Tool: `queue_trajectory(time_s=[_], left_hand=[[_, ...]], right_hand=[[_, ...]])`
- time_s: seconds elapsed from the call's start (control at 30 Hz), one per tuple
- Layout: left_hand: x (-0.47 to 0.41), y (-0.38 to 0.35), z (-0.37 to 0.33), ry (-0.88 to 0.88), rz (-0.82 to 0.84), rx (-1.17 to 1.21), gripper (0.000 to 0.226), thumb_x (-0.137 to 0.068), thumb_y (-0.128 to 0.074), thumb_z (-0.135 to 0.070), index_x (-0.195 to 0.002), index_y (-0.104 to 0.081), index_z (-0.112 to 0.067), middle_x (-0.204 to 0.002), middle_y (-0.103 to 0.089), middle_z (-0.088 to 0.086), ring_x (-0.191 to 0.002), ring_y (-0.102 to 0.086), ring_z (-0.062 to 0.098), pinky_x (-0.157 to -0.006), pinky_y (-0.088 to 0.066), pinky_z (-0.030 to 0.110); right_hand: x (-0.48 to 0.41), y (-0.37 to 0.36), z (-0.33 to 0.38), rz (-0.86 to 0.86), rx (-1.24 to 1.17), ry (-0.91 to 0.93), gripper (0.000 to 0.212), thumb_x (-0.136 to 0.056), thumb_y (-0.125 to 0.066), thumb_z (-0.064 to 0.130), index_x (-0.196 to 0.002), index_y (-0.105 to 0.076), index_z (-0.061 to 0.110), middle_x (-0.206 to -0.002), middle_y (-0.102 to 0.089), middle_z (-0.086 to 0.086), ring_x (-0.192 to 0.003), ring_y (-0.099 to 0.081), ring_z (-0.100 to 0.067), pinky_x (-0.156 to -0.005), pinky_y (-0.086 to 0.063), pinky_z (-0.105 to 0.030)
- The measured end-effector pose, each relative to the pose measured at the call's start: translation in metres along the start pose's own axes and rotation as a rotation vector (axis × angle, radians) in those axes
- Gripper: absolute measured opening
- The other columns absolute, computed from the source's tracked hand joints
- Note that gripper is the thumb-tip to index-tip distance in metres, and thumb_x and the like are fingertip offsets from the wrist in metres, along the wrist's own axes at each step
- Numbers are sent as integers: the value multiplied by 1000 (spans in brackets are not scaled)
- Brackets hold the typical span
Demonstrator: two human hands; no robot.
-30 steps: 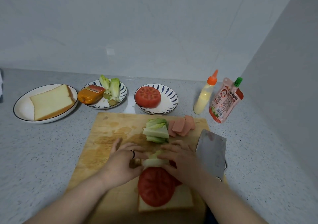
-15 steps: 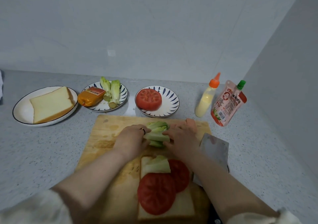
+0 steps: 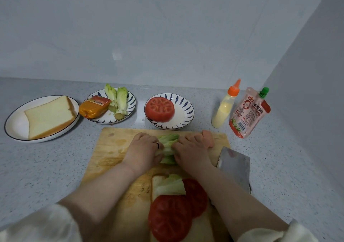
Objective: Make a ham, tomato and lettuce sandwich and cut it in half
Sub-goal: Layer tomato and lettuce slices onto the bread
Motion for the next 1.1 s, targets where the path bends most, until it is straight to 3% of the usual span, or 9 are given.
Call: queue_trajectory(time_s=[0.07,0.23,0.33,0.43,0.53,0.63,0.8,0.93,1.1], left_hand=[[0,1,0,-10,-5,32,41,-91,-39,-43,-129,-46,-30,-131,-46,-13,-125,-35,8,-109,-6,25],[0,9,-5,1,-144,69,39,-91,-39,-44,-126,-51,-31,-126,-55,-13,-120,-43,8,-102,-6,21],[6,29,-13,-79,-322,140,25,-73,-72,-31,-95,-72,-18,-90,-72,-1,-87,-65,16,-86,-22,24],[16,39,-24,-155,-404,204,28,-45,-90,-20,-67,-73,-16,-61,-69,-3,-57,-65,13,-71,-29,23],[33,44,-36,-207,-412,270,28,-45,-89,-25,-67,-73,-16,-61,-69,-3,-60,-66,12,-72,-31,22],[55,47,-43,-255,-395,316,19,-53,-74,-29,-68,-73,-18,-64,-69,-6,-63,-64,11,-74,-34,22],[94,37,-41,-264,-353,323,21,-61,-66,-37,-72,-74,-21,-72,-70,-8,-81,-54,5,-79,-35,24],[109,29,-41,-255,-332,350,31,-70,-52,-42,-76,-73,-21,-76,-70,-8,-87,-48,5,-82,-35,25],[116,20,-44,-311,-281,337,29,-71,-53,-43,-77,-73,-24,-84,-71,-10,-92,-51,5,-86,-36,26]], right_hand=[[0,4,4,-33,4,3,19,-47,-79,38,-52,-65,26,-57,-62,13,-59,-60,-8,-63,-40,-16],[2,15,-5,-66,-133,-25,7,-72,-68,18,-74,-70,11,-75,-69,-3,-78,-62,-24,-74,-46,-29],[7,32,-8,-134,-136,-38,20,-47,-85,19,-58,-68,18,-58,-65,6,-58,-61,-17,-58,-47,-21],[25,44,-12,-181,-176,-19,27,-40,-87,16,-59,-68,17,-58,-66,6,-59,-63,-18,-58,-49,-21],[48,53,-12,-250,-198,-7,20,-47,-82,15,-62,-69,16,-60,-66,4,-64,-64,-19,-66,-41,-23],[71,56,-3,-286,-225,11,14,-64,-57,27,-63,-68,18,-62,-66,5,-67,-59,-13,-70,-32,-23],[98,46,21,-296,-203,97,15,-54,-76,23,-66,-69,22,-66,-67,9,-62,-62,-15,-69,-31,-21],[111,38,27,-329,-211,140,16,-70,-54,29,-67,-69,23,-71,-68,9,-68,-62,-12,-69,-35,-22],[123,28,27,-303,-242,176,18,-69,-54,31,-67,-69,23,-73,-68,10,-79,-43,-8,-70,-36,-20]])
Point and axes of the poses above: each hand's wrist, its own x-axis away from the middle knuckle, its own y-axis out of the back of the hand, z = x × y, the point moved 3 cm from there along -x, towards the middle knuckle
